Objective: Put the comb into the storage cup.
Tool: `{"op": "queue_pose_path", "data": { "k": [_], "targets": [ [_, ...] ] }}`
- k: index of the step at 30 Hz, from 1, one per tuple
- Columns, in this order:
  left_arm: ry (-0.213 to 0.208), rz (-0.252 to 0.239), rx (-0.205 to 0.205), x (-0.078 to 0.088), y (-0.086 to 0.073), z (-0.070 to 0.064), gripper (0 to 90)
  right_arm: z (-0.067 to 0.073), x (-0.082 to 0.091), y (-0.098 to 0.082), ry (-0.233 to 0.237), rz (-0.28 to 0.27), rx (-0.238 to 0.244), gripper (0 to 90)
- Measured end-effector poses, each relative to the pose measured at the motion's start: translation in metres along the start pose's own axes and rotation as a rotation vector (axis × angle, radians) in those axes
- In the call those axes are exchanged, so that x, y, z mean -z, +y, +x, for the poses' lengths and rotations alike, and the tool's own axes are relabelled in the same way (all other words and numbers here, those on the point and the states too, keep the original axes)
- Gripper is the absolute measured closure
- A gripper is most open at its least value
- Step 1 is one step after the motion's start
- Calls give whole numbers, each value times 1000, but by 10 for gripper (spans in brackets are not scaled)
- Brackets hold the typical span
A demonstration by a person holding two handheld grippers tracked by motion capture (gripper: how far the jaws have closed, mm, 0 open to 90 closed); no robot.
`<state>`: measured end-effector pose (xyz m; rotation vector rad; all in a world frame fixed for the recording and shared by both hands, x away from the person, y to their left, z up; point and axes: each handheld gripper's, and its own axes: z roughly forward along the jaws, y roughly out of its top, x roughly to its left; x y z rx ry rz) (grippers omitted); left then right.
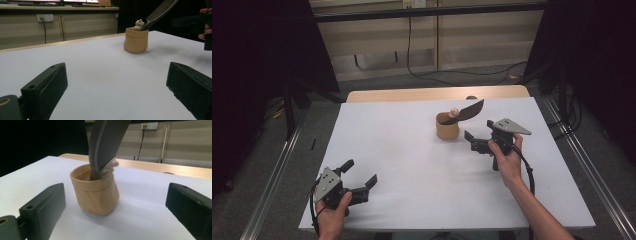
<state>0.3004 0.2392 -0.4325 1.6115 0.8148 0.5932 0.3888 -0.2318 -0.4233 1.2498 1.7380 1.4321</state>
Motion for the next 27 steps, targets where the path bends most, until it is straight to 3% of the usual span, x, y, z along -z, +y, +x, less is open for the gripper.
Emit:
{"op": "queue_pose_path", "data": {
  "k": [11,18,27],
  "targets": [
    [12,-2,7,2,1,0,36,6,20,-3,-18,-49,17,14],
    [37,-7,33,3,1,2,29,8,33,-5,-24,-79,30,5],
    [20,-6,33,3,2,-2,29,11,50,-7,-31,-109,44,1]
  ]
}}
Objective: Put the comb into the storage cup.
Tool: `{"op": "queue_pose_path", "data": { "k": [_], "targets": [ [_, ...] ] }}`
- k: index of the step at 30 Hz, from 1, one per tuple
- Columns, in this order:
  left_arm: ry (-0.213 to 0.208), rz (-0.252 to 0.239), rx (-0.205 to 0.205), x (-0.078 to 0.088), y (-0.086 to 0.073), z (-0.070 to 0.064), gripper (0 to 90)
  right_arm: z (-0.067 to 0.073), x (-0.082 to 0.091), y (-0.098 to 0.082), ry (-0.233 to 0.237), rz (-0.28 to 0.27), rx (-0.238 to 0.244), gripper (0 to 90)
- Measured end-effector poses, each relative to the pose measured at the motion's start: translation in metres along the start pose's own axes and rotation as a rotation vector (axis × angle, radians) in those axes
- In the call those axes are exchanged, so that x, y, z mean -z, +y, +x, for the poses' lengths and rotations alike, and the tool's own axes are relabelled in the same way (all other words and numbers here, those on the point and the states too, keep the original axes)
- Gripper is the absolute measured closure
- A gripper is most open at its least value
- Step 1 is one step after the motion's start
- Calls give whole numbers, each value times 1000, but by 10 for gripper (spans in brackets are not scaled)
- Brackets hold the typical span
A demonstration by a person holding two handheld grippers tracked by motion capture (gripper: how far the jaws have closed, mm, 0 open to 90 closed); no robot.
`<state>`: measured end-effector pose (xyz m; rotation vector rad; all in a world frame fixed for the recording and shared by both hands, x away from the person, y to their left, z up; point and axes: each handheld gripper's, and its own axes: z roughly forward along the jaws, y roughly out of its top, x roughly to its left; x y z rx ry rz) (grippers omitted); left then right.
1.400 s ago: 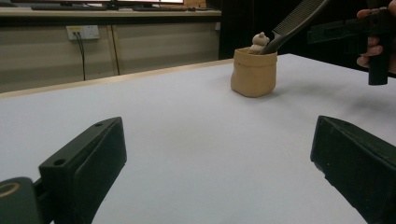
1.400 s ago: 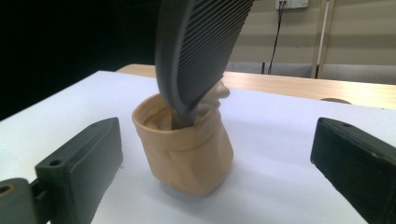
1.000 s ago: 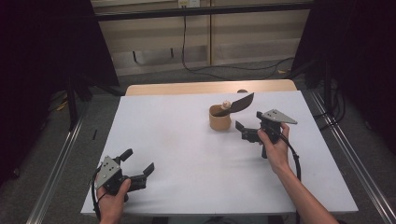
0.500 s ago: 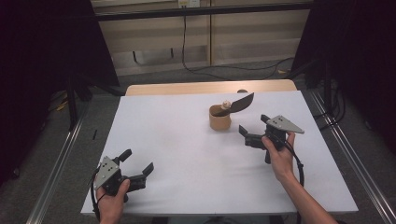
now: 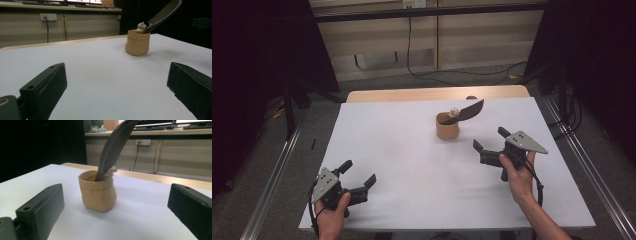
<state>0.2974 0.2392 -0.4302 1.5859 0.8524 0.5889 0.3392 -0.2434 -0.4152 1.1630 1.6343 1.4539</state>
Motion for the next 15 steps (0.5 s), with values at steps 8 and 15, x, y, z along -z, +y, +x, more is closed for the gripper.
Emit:
{"op": "queue_pose_path", "data": {
  "k": [8,15],
  "targets": [
    [12,-3,-16,1,0,-2,30,-2,13,-5,-10,-8,13,4],
    [15,-3,-15,1,0,-6,33,-3,24,-8,-24,-13,15,3]
  ]
}}
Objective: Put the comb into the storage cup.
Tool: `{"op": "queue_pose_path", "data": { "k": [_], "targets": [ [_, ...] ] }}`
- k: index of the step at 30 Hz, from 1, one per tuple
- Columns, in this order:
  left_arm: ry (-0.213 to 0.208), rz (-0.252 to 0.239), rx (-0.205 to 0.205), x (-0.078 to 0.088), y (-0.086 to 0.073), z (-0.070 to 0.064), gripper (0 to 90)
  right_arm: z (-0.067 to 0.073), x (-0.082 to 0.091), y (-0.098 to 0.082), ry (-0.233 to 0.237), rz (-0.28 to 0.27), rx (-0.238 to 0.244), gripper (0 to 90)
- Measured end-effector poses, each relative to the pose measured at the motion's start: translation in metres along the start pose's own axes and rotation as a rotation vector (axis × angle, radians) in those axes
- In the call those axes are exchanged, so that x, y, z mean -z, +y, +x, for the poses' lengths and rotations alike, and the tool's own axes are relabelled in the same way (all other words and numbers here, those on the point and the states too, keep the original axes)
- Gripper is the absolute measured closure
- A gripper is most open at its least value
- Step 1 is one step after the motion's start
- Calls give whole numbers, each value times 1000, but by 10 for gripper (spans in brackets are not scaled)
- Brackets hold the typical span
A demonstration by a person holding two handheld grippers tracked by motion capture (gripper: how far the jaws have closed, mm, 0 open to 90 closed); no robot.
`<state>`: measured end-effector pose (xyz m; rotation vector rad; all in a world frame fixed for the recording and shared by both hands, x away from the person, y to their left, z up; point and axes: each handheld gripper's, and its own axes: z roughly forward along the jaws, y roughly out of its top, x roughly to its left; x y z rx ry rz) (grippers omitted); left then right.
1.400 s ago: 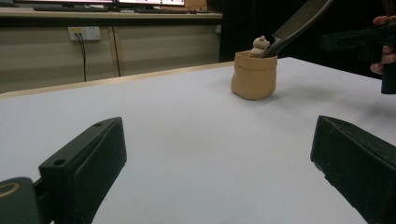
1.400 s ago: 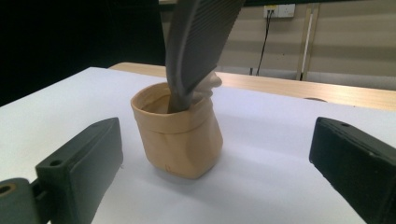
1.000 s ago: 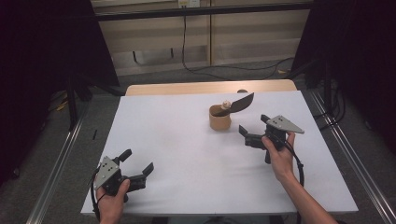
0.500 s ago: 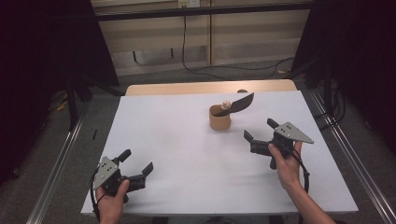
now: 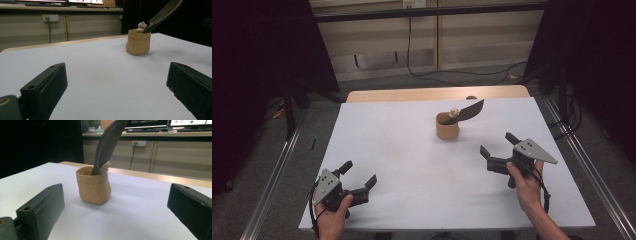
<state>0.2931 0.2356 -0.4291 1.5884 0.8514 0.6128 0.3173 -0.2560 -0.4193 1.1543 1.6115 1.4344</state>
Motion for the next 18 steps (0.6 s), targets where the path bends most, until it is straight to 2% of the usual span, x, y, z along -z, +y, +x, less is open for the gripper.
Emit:
{"op": "queue_pose_path", "data": {
  "k": [7,11,13,18],
  "targets": [
    [11,1,-4,3,1,0,34,1,11,-8,-21,8,7,3],
    [5,5,4,3,1,-1,33,1,18,-8,-21,6,19,3],
    [13,6,-13,3,1,-2,33,0,23,-9,-9,15,25,1],
    [8,8,-10,4,1,-1,33,-2,31,-12,-5,16,38,0]
  ]
}}
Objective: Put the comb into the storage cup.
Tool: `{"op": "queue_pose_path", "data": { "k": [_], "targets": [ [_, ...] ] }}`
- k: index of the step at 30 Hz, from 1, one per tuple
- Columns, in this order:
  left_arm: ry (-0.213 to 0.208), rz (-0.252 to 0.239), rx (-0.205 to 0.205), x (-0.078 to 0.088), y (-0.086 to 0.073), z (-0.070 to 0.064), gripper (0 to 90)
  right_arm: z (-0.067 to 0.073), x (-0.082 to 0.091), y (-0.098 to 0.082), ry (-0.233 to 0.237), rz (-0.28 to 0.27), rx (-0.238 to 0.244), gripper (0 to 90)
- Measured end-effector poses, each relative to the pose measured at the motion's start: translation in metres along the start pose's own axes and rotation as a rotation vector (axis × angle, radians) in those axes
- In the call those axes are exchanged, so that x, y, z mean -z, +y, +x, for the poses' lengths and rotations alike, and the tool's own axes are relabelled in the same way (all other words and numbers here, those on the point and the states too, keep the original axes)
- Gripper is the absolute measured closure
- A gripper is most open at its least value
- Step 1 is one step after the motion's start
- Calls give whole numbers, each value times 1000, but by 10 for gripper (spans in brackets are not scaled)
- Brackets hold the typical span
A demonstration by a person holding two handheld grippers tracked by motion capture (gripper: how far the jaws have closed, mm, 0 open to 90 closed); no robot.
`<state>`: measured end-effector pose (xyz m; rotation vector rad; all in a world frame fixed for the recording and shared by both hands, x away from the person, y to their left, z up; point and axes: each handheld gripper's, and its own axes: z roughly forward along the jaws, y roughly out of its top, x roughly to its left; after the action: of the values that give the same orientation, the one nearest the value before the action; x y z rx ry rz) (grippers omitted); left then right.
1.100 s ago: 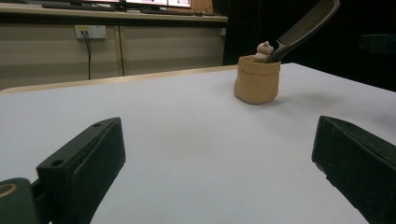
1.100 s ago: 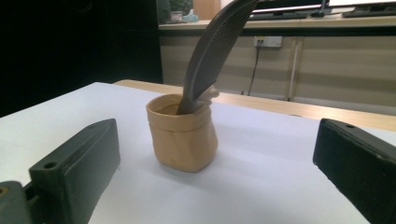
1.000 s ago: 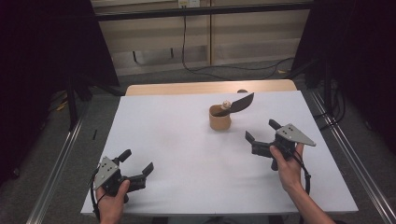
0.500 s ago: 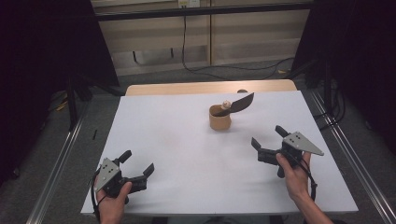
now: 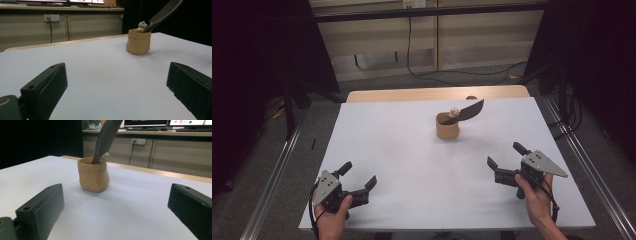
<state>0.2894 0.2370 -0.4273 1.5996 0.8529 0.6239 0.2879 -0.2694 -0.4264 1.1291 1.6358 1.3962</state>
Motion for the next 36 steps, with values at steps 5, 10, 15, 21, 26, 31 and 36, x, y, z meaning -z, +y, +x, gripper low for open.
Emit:
{"op": "queue_pose_path", "data": {
  "k": [5,10,15,21,26,31,36],
  "targets": [
    [-8,0,-2,-1,0,1,33,0,10,-3,1,0,-8,0],
    [-3,-9,3,0,1,0,33,-1,18,-3,-6,-8,-4,0],
    [-12,3,-3,0,0,0,33,0,25,-8,-19,0,1,0],
    [-10,9,1,1,-1,-1,34,-3,35,-14,-49,25,-4,0],
    [6,6,-5,3,0,-1,34,-5,45,-13,-58,-9,-13,0],
    [22,19,-10,5,-2,-1,34,-6,48,-18,-80,2,-2,0],
    [8,21,-11,4,-2,-3,34,-7,48,-24,-98,17,-18,0]
  ]
}}
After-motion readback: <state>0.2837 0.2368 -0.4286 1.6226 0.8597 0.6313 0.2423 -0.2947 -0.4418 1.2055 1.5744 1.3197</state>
